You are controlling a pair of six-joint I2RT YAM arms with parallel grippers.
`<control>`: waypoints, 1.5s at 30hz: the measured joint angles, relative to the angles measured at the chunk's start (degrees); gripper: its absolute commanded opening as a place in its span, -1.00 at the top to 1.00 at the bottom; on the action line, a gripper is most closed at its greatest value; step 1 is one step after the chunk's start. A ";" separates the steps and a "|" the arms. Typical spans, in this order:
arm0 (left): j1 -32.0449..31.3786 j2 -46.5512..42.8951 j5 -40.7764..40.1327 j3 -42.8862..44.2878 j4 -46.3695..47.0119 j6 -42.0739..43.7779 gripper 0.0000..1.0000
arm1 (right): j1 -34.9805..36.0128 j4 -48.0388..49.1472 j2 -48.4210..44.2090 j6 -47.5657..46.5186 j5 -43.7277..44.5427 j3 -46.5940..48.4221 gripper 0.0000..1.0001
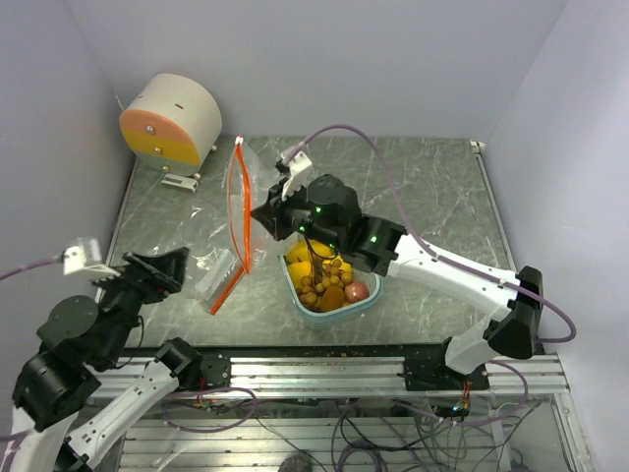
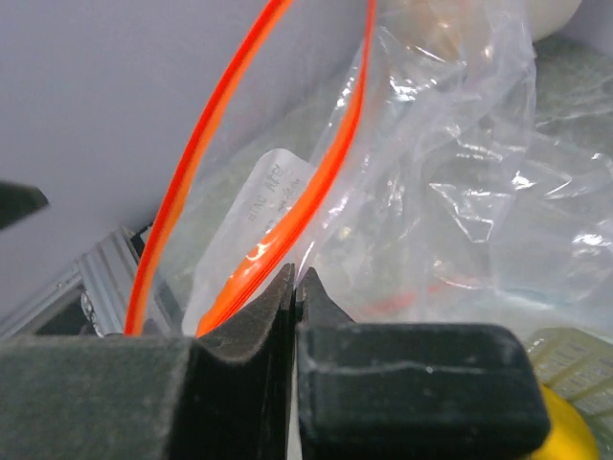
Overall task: Place the food in the zip-top bag and seal the zipper
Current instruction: Pick up the zipper food storage bag at the center of the board, then open the zipper of the food storage bag at the center of the board.
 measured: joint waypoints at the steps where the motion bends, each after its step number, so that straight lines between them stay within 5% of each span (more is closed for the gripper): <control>1: 0.00 0.09 3.13 -1.51 2.14 0.33 -0.75 | -0.94 0.85 -0.74 0.28 -0.79 -0.57 1.00; 10: -0.02 10.95 17.16 -4.66 15.78 0.85 -0.76 | -0.90 2.36 0.48 0.79 -6.08 -5.09 1.00; 18: -0.02 15.41 17.90 -7.85 20.31 0.68 -0.59 | -0.90 2.45 -0.96 0.57 -6.49 -6.99 1.00; 33: -0.02 11.39 16.39 -12.00 20.83 -0.55 -0.54 | -1.36 2.84 -5.18 0.61 -7.78 -8.09 1.00; 45: -0.02 15.39 13.75 -13.31 22.75 -0.59 0.18 | -1.33 2.75 -5.40 1.03 -9.20 -8.09 1.00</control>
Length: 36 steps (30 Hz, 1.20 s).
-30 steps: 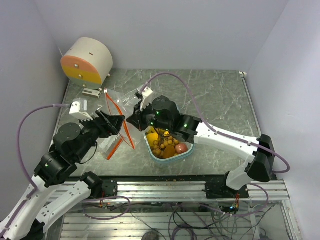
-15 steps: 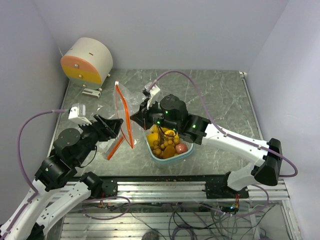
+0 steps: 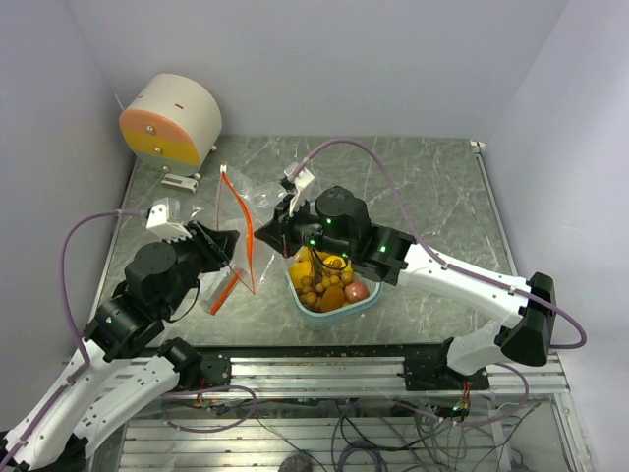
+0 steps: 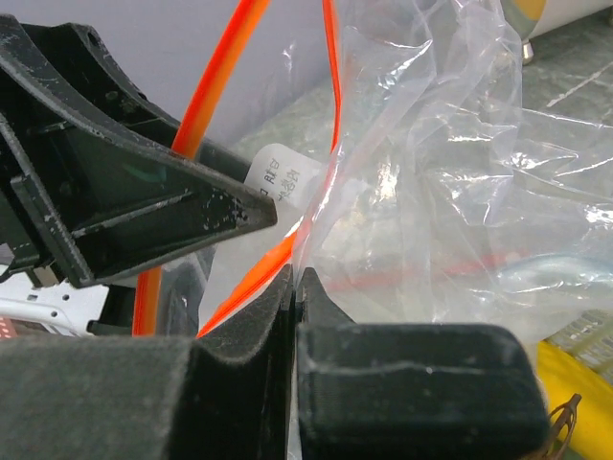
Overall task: Place the food in the zip-top bag and seal the zipper
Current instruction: Open the zipper of the food storage bag at the center of the board.
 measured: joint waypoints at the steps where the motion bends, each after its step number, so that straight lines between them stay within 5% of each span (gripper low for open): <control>1: 0.00 -0.31 -0.74 -0.04 -0.04 -0.04 0.25 | 0.00 -0.04 -0.15 0.02 0.02 0.00 1.00; 4: 0.00 -1.53 -3.30 -0.33 -0.33 0.42 0.66 | -0.04 -0.37 -1.11 0.07 0.02 -0.07 1.00; 8: 0.00 -1.97 -7.43 0.09 -2.64 1.70 0.86 | -0.55 -0.52 -3.39 0.09 0.63 -1.05 1.00; 12: 0.00 -1.18 -13.68 4.98 -9.64 2.82 0.86 | -3.26 -1.25 -6.49 0.87 1.86 -3.50 1.00; 19: -0.11 -0.90 -20.13 12.44 -13.99 5.40 0.86 | -6.12 -1.92 -6.03 2.69 2.58 -4.90 0.11; 25: -0.11 4.94 -21.33 12.81 -15.82 5.70 0.86 | -6.14 -2.62 0.35 2.51 0.42 1.46 -0.33; 36: -0.11 16.41 -22.71 14.71 -18.56 5.31 0.86 | 2.67 -6.40 8.35 0.42 7.54 13.79 -0.27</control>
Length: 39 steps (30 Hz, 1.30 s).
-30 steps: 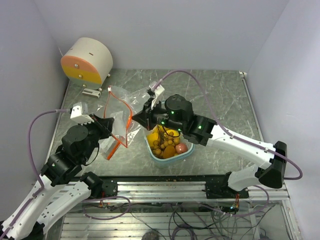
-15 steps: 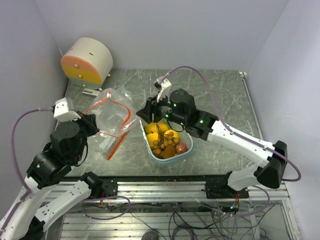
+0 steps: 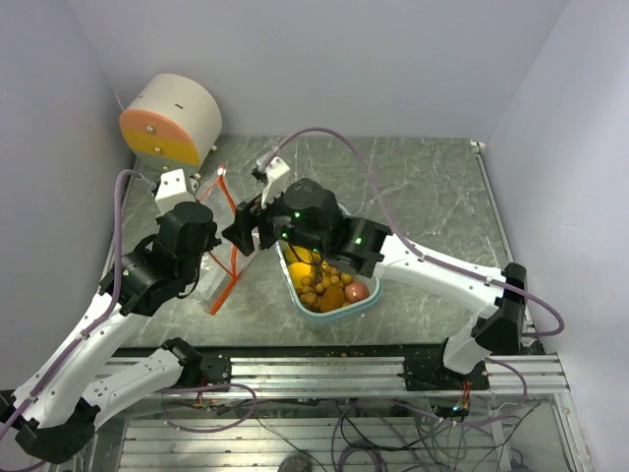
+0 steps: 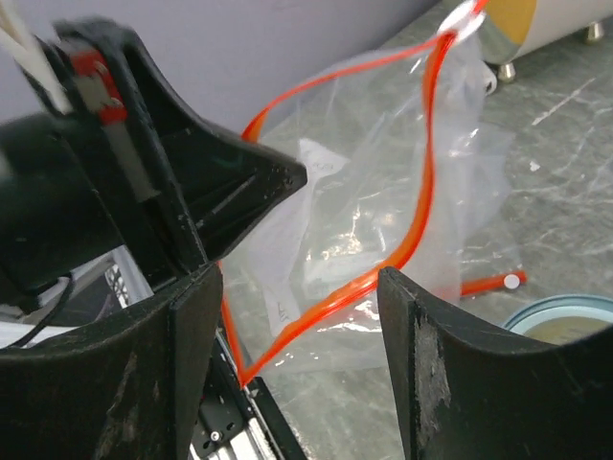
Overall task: Place the food in the zip-top bag and seal the zipper
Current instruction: Open the zipper of the food storage bag at the center of the board.
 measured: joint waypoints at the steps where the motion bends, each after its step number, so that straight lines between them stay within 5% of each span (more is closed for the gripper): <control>1: 0.00 0.70 -0.09 1.03 -0.02 0.02 0.86 | 0.83 -0.33 0.92 0.07 0.87 0.81 -0.25; 16: 0.00 -4.00 3.80 1.60 0.33 -1.22 0.86 | 0.87 -0.96 8.11 3.28 17.33 0.26 -0.13; 26: 0.00 -4.22 5.25 -1.49 0.28 -2.49 0.86 | 0.90 0.98 13.11 4.59 17.42 2.34 -0.14; 39: 0.00 -3.17 2.05 -6.82 0.00 -4.31 0.86 | 1.36 4.09 7.48 4.24 17.09 -2.99 -0.15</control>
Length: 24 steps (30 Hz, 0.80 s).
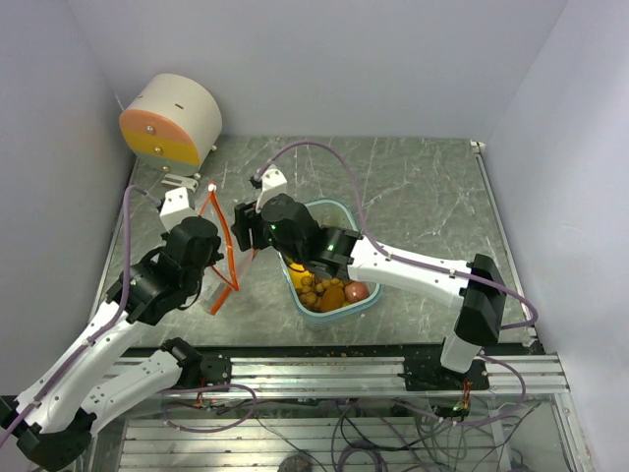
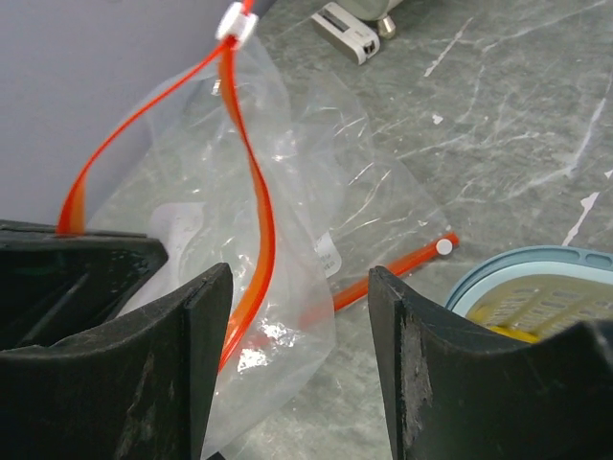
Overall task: Place the food in the zip-top bag and seal the zipper
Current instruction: Open the zipper of the food storage bag at the center of the board.
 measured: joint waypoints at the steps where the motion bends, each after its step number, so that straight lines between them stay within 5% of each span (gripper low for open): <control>1: 0.00 0.15 0.00 -0.26 0.02 -0.11 0.86 | 0.09 -0.04 0.00 -0.09 -0.31 0.00 -0.14; 4: 0.00 0.61 0.04 -0.72 0.15 -0.44 0.86 | 0.28 -0.13 0.15 -0.39 -1.51 0.00 -0.13; 9: 0.00 0.94 0.46 -0.74 0.35 -0.70 0.86 | 0.33 -0.24 2.12 -0.85 -2.32 0.90 0.21; 24: 0.00 -1.31 2.89 -1.38 1.09 -2.12 0.86 | 0.35 -0.13 8.00 -0.83 -3.41 3.78 -0.02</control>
